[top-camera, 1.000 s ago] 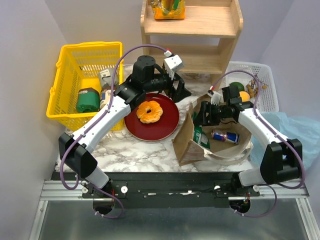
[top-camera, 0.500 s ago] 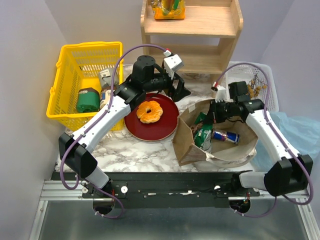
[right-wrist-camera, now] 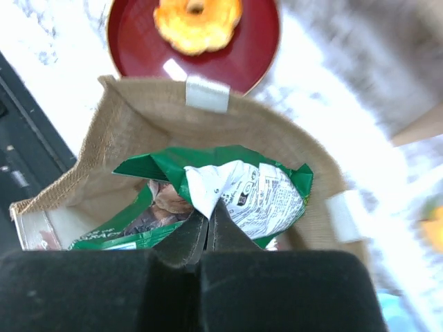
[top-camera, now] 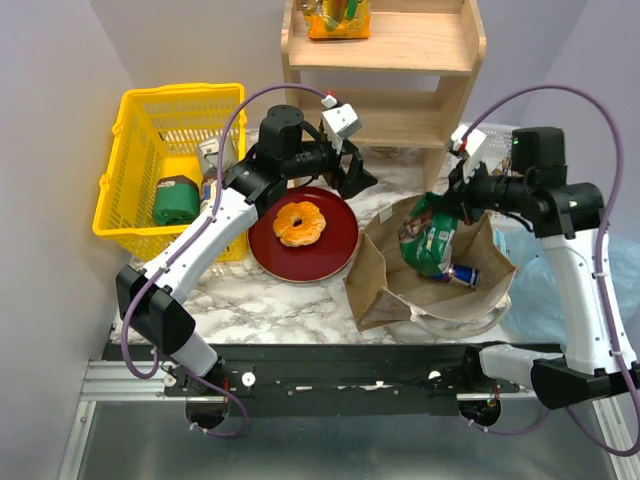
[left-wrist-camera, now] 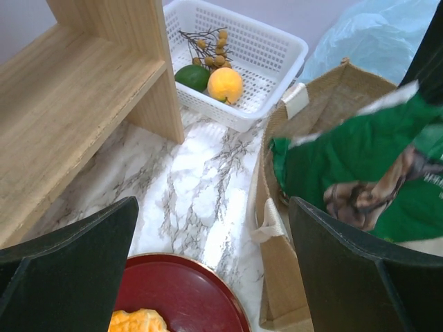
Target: Untie the knot of the grocery bags and take out the mixed food
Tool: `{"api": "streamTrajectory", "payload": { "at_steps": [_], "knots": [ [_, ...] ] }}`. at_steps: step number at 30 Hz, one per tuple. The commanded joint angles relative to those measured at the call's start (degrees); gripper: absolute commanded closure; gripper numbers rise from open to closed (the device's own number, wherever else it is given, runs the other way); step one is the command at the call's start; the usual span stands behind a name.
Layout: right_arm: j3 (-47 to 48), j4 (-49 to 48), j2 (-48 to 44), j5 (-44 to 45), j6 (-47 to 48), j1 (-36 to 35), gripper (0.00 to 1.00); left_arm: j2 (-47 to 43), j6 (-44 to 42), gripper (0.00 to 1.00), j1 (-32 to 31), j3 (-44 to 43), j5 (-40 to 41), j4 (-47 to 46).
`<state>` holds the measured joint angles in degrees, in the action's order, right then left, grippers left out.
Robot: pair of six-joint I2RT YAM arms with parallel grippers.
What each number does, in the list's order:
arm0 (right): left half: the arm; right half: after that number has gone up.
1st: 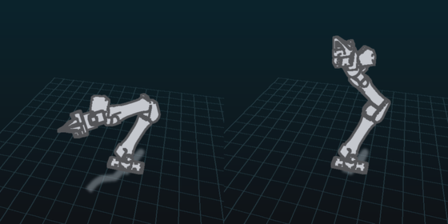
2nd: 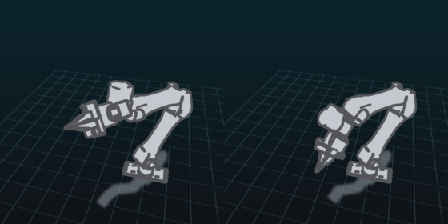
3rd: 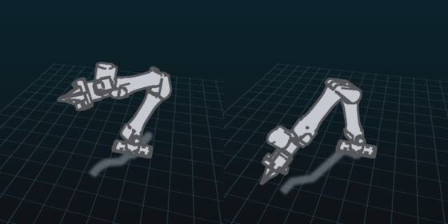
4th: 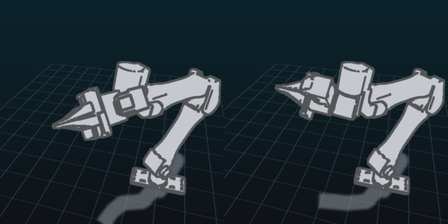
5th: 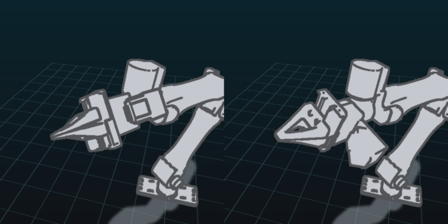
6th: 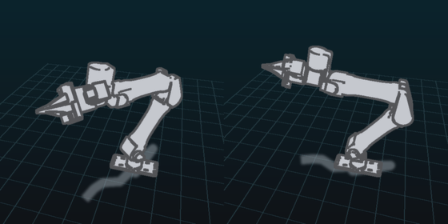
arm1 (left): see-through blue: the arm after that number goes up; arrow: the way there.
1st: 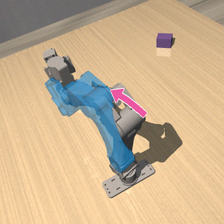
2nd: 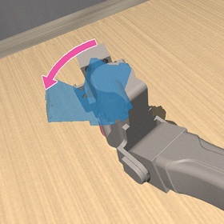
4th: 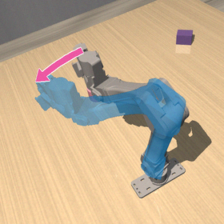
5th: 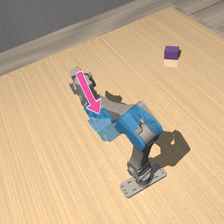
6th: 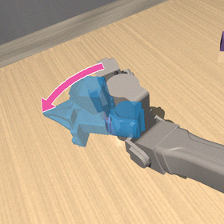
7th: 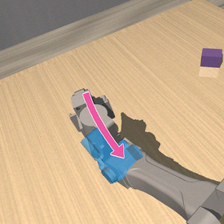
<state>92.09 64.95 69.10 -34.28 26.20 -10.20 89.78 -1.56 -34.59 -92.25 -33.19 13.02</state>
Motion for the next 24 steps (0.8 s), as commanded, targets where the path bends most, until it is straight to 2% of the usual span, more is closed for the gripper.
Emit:
{"api": "streamTrajectory", "payload": {
  "at_steps": [1,5,9,11,13,15,17,19,20,22,23,24],
  "knots": [
    [11.94,-1.73,0.33,-2.02,2.66,2.28,1.00,-1.88,-4.83,0.01,-0.13,0.40,-3.90,2.62],
    [11.44,-11.41,-3.96,1.58,-1.05,2.73,1.00,0.03,-5.56,0.01,-1.79,2.77,-3.55,2.54],
    [11.97,-17.47,-7.66,10.79,-2.55,2.81,1.00,6.36,-4.77,0.01,-3.38,-5.36,-7.84,7.97],
    [10.22,-24.05,-10.99,19.93,-5.00,2.81,1.00,10.48,-5.73,0.01,-4.61,-8.90,-7.68,11.05],
    [7.75,-28.62,-13.54,25.90,-6.59,2.81,1.00,12.78,-8.27,0.01,-6.10,-12.86,-6.02,14.84],
    [7.75,-29.53,-14.08,28.21,-7.47,3.34,0.99,15.59,-10.20,0.01,-6.98,-14.53,-4.35,17.12],
    [7.84,-30.67,-14.52,30.15,-8.18,4.39,0.99,19.01,-13.11,0.01,-8.64,-16.11,2.32,19.49],
    [8.27,-31.63,-14.52,31.98,-7.74,4.83,1.00,21.13,-14.78,0.03,-9.09,-18.75,3.48,22.57],
    [8.45,-32.16,-14.52,33.04,-7.56,5.01,0.99,22.27,-14.96,0.08,-9.27,-19.11,3.13,23.10],
    [8.80,-33.91,-14.43,36.11,-6.69,5.27,1.00,23.16,-17.06,0.33,-9.18,-20.34,0.42,25.65],
    [8.89,-34.53,-14.35,37.00,-6.42,5.54,1.00,23.60,-18.38,0.49,-9.18,-20.86,-1.42,26.18],
    [9.07,-35.06,-14.26,37.79,-6.16,5.71,1.00,23.69,-18.30,0.88,-9.27,-21.91,-2.14,26.71]
  ]
}}
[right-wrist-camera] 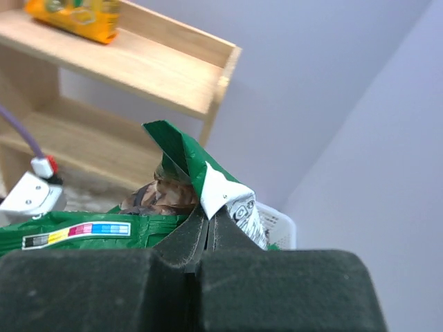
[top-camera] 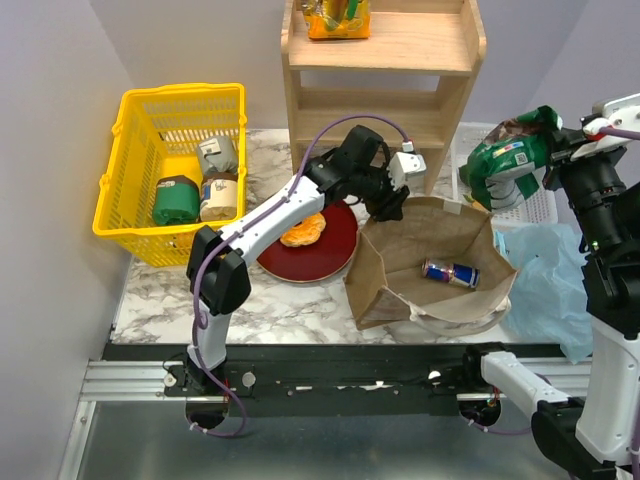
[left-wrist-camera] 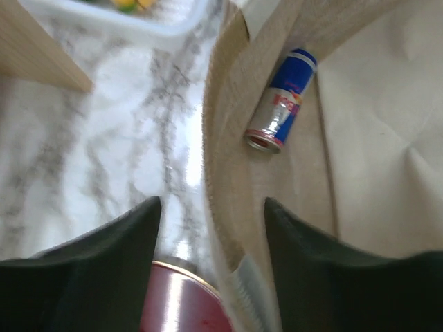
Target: Untie the knot of the grocery bags and take out the mixed food
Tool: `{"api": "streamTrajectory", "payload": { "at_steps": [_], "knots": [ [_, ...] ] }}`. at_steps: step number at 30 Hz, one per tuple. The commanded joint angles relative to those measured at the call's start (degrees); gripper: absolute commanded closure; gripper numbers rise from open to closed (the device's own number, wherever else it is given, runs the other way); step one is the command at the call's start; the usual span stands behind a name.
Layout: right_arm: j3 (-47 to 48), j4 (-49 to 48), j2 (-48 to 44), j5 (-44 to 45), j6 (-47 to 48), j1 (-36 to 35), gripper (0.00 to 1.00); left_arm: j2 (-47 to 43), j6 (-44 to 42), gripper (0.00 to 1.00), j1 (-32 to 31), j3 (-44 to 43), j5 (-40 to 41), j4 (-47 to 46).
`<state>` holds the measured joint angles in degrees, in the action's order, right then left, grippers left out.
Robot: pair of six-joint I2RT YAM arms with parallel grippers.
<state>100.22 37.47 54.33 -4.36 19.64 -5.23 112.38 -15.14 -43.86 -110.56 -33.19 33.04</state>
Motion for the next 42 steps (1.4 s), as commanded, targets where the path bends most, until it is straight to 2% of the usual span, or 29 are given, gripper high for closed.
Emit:
{"api": "streamTrajectory", "payload": {
  "at_steps": [1,4,5,6,8,9,11,13,15,20,25,26,27,28,29,30,32,33,36,39,40,42],
  "knots": [
    [1.02,-8.29,0.61,9.09,0.92,1.01,1.00,1.09,-4.73,1.00,0.00,-4.13,-3.01,6.86],
    [0.68,-9.34,0.52,10.51,1.02,1.81,1.00,-2.32,-4.29,1.00,-0.18,-3.79,-9.50,3.89],
    [0.24,-9.44,0.43,10.43,0.93,2.24,1.00,-6.51,-4.37,1.00,-0.35,-2.48,-11.35,1.53],
    [-0.03,-9.61,0.34,10.25,0.93,2.25,1.00,-9.34,-3.51,1.00,-0.70,3.19,-12.59,-6.41],
    [-0.73,-9.53,-0.18,9.37,0.49,2.68,1.00,-16.97,-4.98,1.00,-2.81,9.63,-12.34,-13.06],
    [-1.43,-9.61,-0.36,9.02,0.23,2.86,1.00,-18.76,-9.95,1.00,-3.86,14.19,-11.82,-14.91],
    [-2.14,-9.70,-0.71,8.40,-0.21,3.12,1.00,-21.92,-12.55,1.00,-6.24,17.65,-9.27,-15.28],
    [-3.02,-9.79,-0.89,8.14,-0.74,3.30,1.00,-22.55,-11.67,1.00,-6.07,21.08,-8.13,-17.83],
    [-3.54,-9.96,-1.06,7.70,-0.83,3.48,0.99,-22.90,-14.91,1.00,-6.15,22.75,-7.77,-17.13],
    [-3.37,-9.79,-0.98,6.21,-0.48,3.48,1.00,-25.01,-15.10,1.00,-7.03,25.13,-6.19,-21.25],
    [-4.16,-9.79,-0.97,5.42,-1.18,3.48,1.00,-23.78,-12.91,1.00,-7.03,24.43,-5.75,-20.29],
    [-4.68,-9.79,-1.24,5.07,-1.44,3.48,0.99,-23.44,-12.12,0.97,-6.95,24.52,-5.40,-20.47],
    [-4.95,-9.88,-1.33,4.63,-1.62,3.48,1.00,-23.17,-9.50,0.71,-6.94,24.52,-3.39,-21.51],
    [-5.21,-9.62,-1.41,2.88,-1.97,3.48,1.00,-23.17,-7.65,0.56,-6.68,24.52,-1.72,-22.65],
    [-5.30,-9.44,-1.42,2.52,-2.32,3.48,1.00,-23.34,-5.54,0.45,-6.51,24.61,-0.05,-24.23],
    [-5.30,-9.44,-1.33,2.08,-2.67,3.48,0.99,-23.43,-0.56,0.30,-6.16,24.52,2.06,-28.08],
    [-5.04,-9.17,-0.63,1.37,-4.16,3.48,1.00,-23.87,3.69,0.19,-4.49,23.91,5.49,-32.14],
    [-4.52,-9.26,-0.36,1.37,-4.87,3.48,1.00,-23.70,5.10,0.09,-4.05,22.16,6.03,-34.86],
    [-3.46,-8.74,1.39,-2.83,-7.15,3.48,1.00,-21.68,8.80,0.06,-2.64,16.72,6.47,-35.67],
    [-2.58,-8.82,2.71,-13.28,-8.47,3.48,0.99,-19.74,13.54,0.06,-1.24,13.37,5.16,-37.25],
    [-2.06,-9.00,3.15,-16.44,-9.69,3.48,1.00,-19.57,14.34,0.02,-0.97,12.92,4.72,-37.86],
    [-1.61,-9.08,5.08,-16.82,-11.98,3.48,1.00,-19.48,17.06,0.01,-0.71,12.31,3.14,-40.05]
  ]
}}
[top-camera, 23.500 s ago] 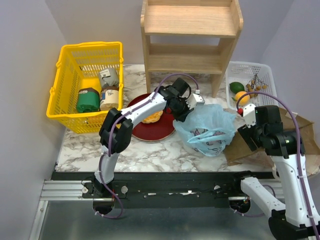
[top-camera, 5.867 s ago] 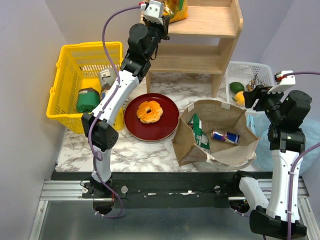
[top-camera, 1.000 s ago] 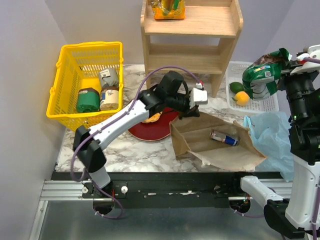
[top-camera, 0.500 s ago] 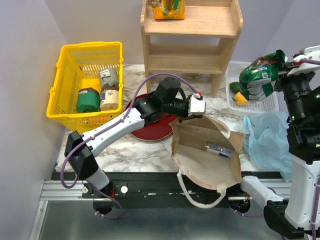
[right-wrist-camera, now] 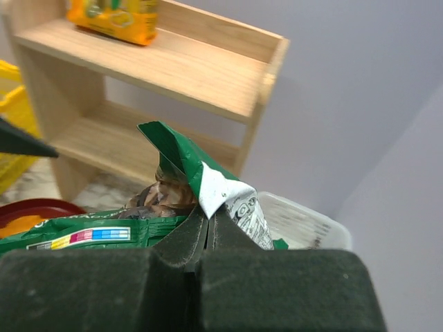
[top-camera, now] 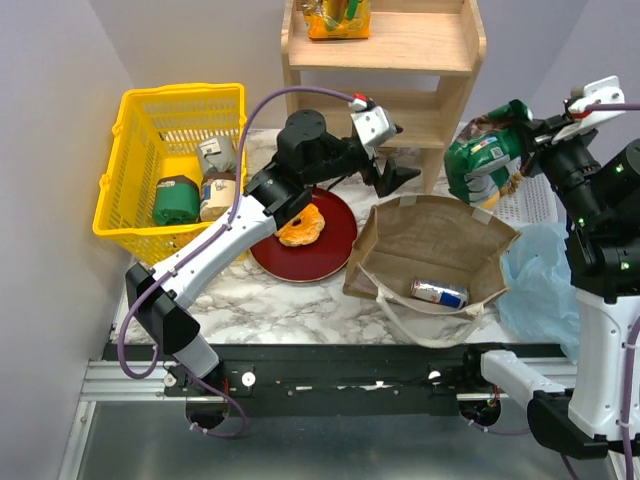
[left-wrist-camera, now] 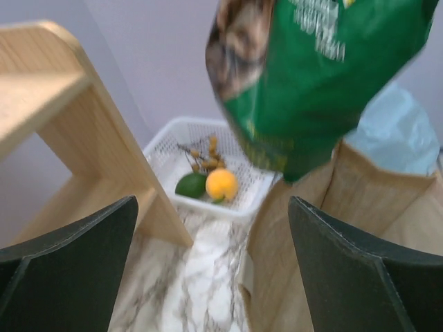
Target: Untie the knot of the grocery bags and take out the mixed food
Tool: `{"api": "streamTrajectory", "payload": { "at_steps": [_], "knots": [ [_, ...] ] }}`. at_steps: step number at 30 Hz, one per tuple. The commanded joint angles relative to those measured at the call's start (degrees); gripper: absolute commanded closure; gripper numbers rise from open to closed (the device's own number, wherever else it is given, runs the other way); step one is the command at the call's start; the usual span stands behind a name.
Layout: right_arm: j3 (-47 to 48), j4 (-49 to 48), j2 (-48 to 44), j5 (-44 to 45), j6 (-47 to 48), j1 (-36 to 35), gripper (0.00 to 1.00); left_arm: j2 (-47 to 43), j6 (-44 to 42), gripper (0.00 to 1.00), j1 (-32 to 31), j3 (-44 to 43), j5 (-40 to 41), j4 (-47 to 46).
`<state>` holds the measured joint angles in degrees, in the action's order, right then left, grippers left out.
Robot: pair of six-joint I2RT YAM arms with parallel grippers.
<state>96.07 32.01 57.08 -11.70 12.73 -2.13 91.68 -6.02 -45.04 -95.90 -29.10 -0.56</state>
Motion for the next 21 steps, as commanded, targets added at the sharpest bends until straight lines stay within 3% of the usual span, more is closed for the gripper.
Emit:
{"api": "streamTrajectory", "payload": {
  "at_steps": [1,6,10,14,17,18,20,21],
  "knots": [
    [2.72,-3.71,3.12,-9.91,-6.30,0.37,1.00,1.22,8.56,0.01,0.48,-2.63,-1.74,-7.08],
    [3.07,-5.37,6.11,-16.58,-9.12,0.37,1.00,2.89,12.69,0.01,0.48,-5.26,-5.78,-8.85],
    [3.59,-7.31,8.92,-28.43,-12.55,0.37,1.00,3.77,12.97,0.02,0.48,-6.23,-6.58,-8.67],
    [3.51,-9.50,12.08,-29.78,-18.61,0.37,1.00,4.12,11.92,0.05,0.48,-6.50,-6.67,-7.88],
    [4.03,-10.91,13.40,-29.51,-20.46,0.37,1.00,4.30,9.81,0.25,0.39,-6.06,-5.70,-6.57],
    [4.30,-10.92,14.28,-29.60,-20.81,0.37,1.00,4.38,8.84,0.40,0.47,-5.71,-5.70,-5.95],
    [5.00,-11.18,15.16,-30.04,-21.87,0.37,1.00,4.56,7.52,0.58,0.48,-5.53,-6.49,-5.68],
    [5.26,-11.35,16.04,-30.30,-22.22,0.37,1.00,4.56,7.43,0.78,0.39,-5.53,-6.75,-5.77]
  ]
}}
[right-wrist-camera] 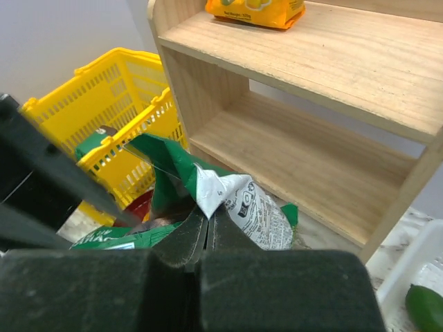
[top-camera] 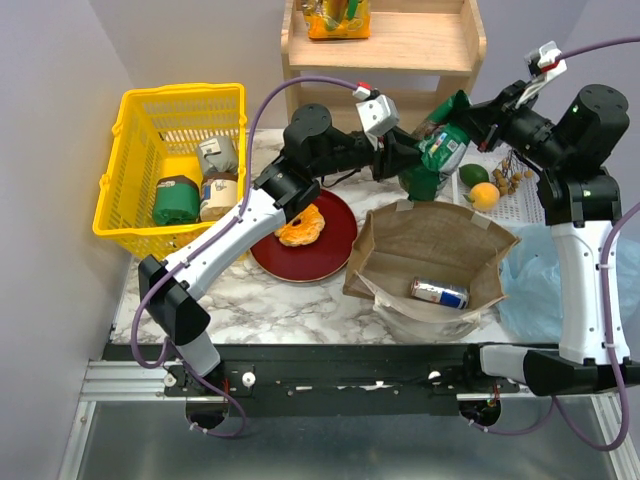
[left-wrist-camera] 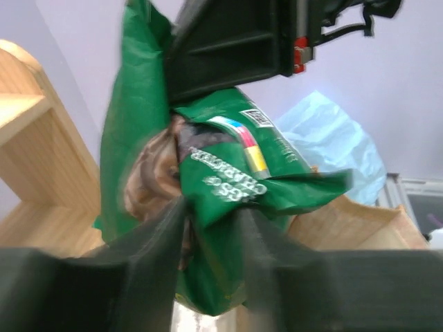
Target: Untie the knot of the grocery bags and take out the mixed food
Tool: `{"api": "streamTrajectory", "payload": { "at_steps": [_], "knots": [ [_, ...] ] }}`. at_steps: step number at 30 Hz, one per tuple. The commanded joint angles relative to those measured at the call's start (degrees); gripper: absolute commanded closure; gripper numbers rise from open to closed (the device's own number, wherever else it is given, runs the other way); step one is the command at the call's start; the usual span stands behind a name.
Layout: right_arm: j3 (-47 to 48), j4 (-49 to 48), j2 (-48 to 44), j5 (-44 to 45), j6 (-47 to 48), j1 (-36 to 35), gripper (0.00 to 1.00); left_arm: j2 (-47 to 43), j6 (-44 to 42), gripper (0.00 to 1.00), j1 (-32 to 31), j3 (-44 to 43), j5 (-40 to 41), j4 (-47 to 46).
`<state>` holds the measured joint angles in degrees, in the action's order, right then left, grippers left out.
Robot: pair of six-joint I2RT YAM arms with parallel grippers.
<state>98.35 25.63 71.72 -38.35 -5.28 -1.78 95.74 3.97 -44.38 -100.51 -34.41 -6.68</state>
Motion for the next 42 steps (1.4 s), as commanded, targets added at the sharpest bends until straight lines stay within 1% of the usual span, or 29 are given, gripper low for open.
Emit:
{"api": "streamTrajectory", "payload": {
  "at_steps": [1,2,3,5,6,7,8,9,10,11,12,14,16,19,20,22,23,24,25,26,28,29,31,34,37,38,42],
  "knots": [
    [3.25,-4.97,1.92,-4.01,-4.91,0.02,1.00,0.67,-2.65,0.87,-0.27,-1.00,-1.88,0.26],
    [3.34,-5.15,2.36,-4.10,-5.26,0.02,1.00,0.76,-2.74,0.96,-0.27,-1.00,-2.23,0.17],
    [3.43,-5.32,2.63,-4.02,-5.70,0.02,1.00,0.93,-2.30,1.00,-0.27,-1.00,-2.32,-0.44],
    [3.69,-5.41,4.12,-4.36,-6.06,0.02,0.97,1.29,-1.42,1.00,-0.27,-1.09,-2.15,-0.97],
    [4.13,-5.41,4.65,-4.37,-6.15,0.02,0.83,1.46,-0.55,1.00,-0.35,-1.27,-1.37,-1.40],
    [4.48,-5.15,5.09,-3.93,-6.15,-0.06,0.65,1.55,0.07,1.00,-0.27,-1.27,-0.31,-1.67],
    [4.83,-4.97,5.09,-1.23,-5.89,0.02,0.49,1.38,0.68,1.00,-0.18,-1.27,1.09,-1.85],
    [5.80,-4.97,5.01,0.62,-5.45,0.02,0.37,1.29,1.30,1.00,-0.18,-1.18,3.10,-1.94],
    [6.24,-4.45,4.83,2.56,-4.84,0.02,0.32,1.20,2.26,1.00,0.17,-1.09,7.04,-1.94],
    [6.68,-4.01,4.31,5.88,-2.65,0.02,0.30,0.85,2.80,1.00,0.43,-1.09,8.91,-2.11],
    [7.12,-3.75,4.04,7.31,-1.59,0.02,0.25,0.76,3.15,1.00,0.78,-1.18,10.40,-2.29],
    [7.39,-3.48,2.82,10.38,0.52,0.02,0.24,0.85,2.80,1.00,1.40,-1.97,13.84,-2.03],
    [7.30,-2.78,2.02,10.05,1.41,0.02,0.24,1.11,2.89,1.00,1.84,-3.28,15.51,-1.76],
    [5.81,-1.81,0.00,5.49,2.11,0.02,0.24,1.81,4.03,1.00,2.19,-5.04,19.73,-2.02],
    [4.06,-1.37,-0.61,1.47,3.07,0.02,0.24,2.42,4.47,1.00,2.19,-5.57,21.48,-2.02],
    [1.07,-0.49,-2.71,-1.54,4.66,0.02,0.20,3.13,4.82,1.00,2.11,-7.50,22.37,-2.29],
    [-1.90,-0.40,-3.34,-2.42,6.23,-0.06,0.18,3.83,5.00,1.00,2.11,-8.20,23.16,-2.29],
    [-3.15,-0.05,-3.87,-2.61,6.59,-0.15,0.12,4.10,5.52,1.00,2.02,-8.82,24.82,-2.37],
    [-4.29,0.38,-4.66,-2.61,6.86,-0.15,0.00,4.62,5.70,1.00,1.93,-10.22,25.62,-2.55],
    [-5.43,0.39,-4.92,-2.35,7.38,-0.41,0.00,5.24,5.70,1.00,1.84,-10.93,26.23,-2.64],
    [-7.20,0.30,-5.19,0.27,7.39,-1.03,0.00,6.03,5.61,1.00,1.23,-13.12,28.34,-2.73],
    [-7.38,0.13,-4.93,3.08,7.21,-1.73,0.00,6.73,5.70,1.00,1.14,-13.74,28.70,-2.90],
    [-7.29,-0.83,-4.58,4.68,7.13,-2.17,0.00,7.44,5.53,1.00,0.61,-15.41,29.92,-3.43],
    [-6.51,-1.81,-3.52,6.96,8.17,-4.63,0.00,8.32,5.09,1.00,-0.97,-16.82,33.35,-4.30],
    [-5.71,-1.81,-2.29,13.63,15.01,-10.51,0.00,9.28,4.30,1.00,-2.37,-18.49,34.06,-5.09],
    [-4.84,-1.90,-1.94,17.57,17.82,-13.05,0.00,9.46,2.99,1.00,-2.73,-18.67,33.98,-5.45],
    [-2.11,-2.77,0.52,25.85,20.66,-15.62,0.00,10.16,0.61,1.00,-4.48,-20.16,36.43,-6.50]
  ]
}}
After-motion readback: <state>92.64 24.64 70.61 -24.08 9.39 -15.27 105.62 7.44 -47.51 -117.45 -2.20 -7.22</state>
